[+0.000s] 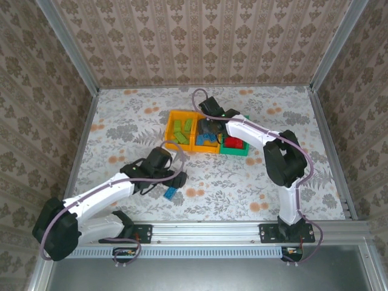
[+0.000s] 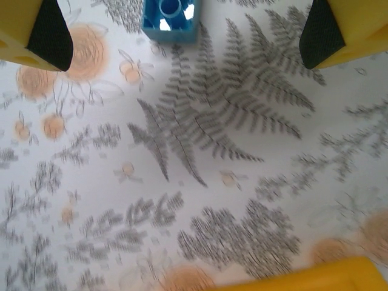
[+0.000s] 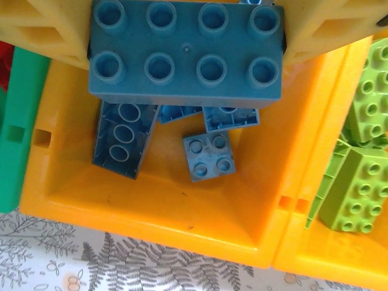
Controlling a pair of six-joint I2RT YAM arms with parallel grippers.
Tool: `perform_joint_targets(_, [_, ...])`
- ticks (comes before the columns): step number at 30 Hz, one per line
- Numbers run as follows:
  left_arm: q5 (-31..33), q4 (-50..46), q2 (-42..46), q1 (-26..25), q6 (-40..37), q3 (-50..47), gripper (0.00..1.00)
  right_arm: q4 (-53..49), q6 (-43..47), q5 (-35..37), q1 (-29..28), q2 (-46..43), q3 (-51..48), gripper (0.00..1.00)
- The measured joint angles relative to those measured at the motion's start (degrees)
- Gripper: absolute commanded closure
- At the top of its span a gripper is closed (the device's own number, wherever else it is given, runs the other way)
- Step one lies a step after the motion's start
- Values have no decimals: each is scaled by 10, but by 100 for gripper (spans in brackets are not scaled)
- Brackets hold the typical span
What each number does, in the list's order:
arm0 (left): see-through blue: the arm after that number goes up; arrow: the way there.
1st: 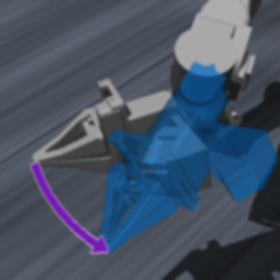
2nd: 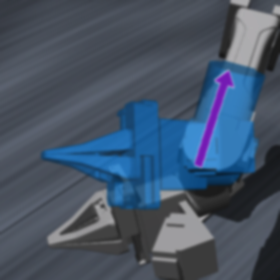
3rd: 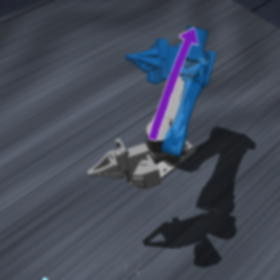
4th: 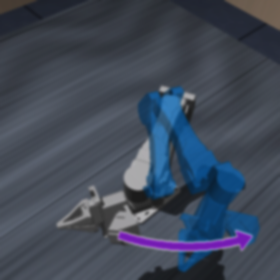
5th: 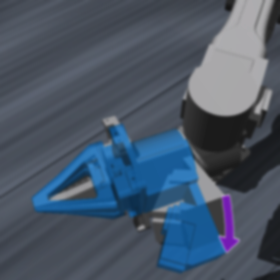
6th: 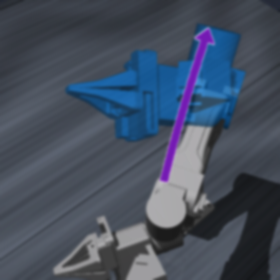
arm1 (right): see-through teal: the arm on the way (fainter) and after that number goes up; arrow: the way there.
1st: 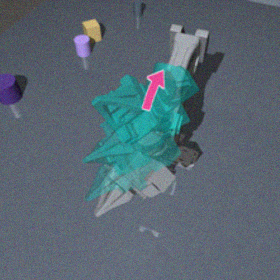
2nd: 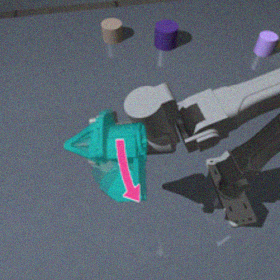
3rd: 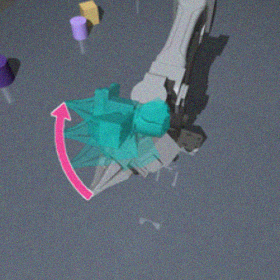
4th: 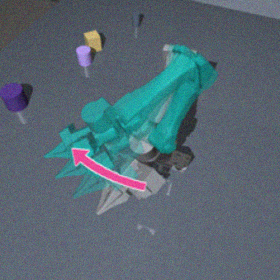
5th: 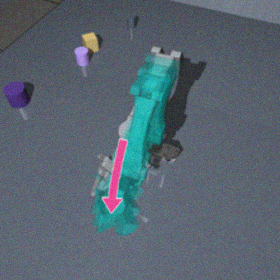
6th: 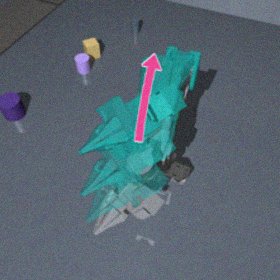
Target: Sort the legos into containers by color
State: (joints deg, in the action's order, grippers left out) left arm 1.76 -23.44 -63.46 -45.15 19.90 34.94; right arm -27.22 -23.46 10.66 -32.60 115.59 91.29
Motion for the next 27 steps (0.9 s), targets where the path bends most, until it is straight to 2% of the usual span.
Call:
perform_joint_targets(3, [12,-17,0,-28,14,-19,8,-5,0,-8,2,4,6,30])
perform_joint_targets(5, [16,-27,1,-37,29,-30,12,-7,1,-10,2,4,10,25])
perform_joint_targets(11, [24,-47,1,-44,64,-43,9,-15,6,-21,3,4,12,13])
perform_joint_targets(15, [24,-44,-16,-44,75,-43,9,-17,5,-25,4,0,14,12])
perform_joint_targets(18, [21,-44,-48,-44,76,-39,13,-16,3,-26,5,-20,8,9])
perform_joint_targets(20, [16,-42,-72,-44,76,-35,18,-12,-1,-26,5,-48,-9,8])
perform_joint_targets(23, [19,-45,-98,-44,79,-26,31,-7,-7,-25,7,-108,-42,6])
perform_joint_targets(27, [19,-35,-103,-44,82,-23,55,7,-8,-23,21,-194,-91,5])
